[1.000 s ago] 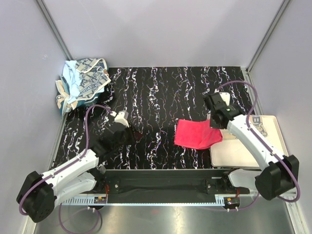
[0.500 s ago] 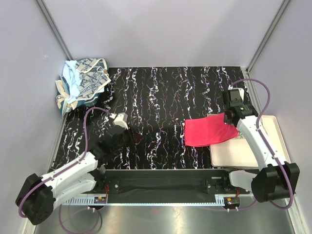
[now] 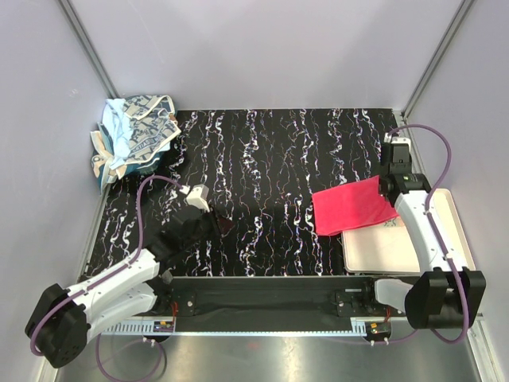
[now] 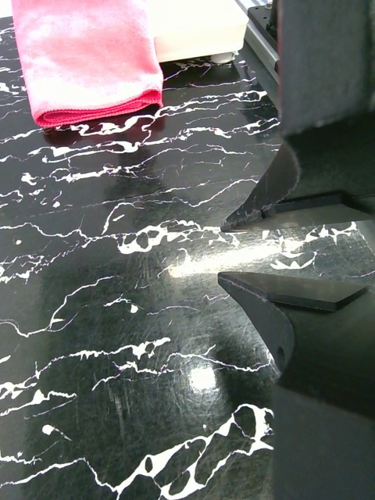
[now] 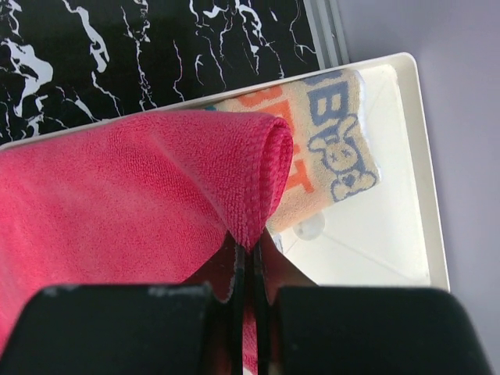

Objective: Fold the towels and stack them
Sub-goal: Neatly place the folded towel into the bin, then grab crumpled towel

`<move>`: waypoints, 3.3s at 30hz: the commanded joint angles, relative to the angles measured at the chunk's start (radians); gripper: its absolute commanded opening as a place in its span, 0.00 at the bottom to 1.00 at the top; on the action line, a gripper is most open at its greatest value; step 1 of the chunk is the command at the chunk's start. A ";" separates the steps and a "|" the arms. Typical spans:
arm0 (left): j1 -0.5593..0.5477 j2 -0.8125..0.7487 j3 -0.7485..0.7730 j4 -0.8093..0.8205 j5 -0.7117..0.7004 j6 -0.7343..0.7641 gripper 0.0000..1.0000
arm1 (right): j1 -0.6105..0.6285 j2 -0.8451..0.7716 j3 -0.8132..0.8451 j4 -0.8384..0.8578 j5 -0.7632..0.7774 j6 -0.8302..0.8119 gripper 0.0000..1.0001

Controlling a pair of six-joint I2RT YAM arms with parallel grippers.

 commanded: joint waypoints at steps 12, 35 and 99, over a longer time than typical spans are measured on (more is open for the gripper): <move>-0.005 -0.002 -0.011 0.075 0.032 -0.005 0.32 | -0.116 -0.028 -0.020 0.170 -0.060 -0.127 0.00; -0.005 0.007 -0.014 0.083 0.055 -0.010 0.32 | -0.257 0.003 0.016 0.196 -0.058 -0.205 0.00; 0.412 0.537 0.936 -0.392 -0.515 -0.059 0.61 | 0.134 0.465 0.326 0.533 -0.673 0.547 1.00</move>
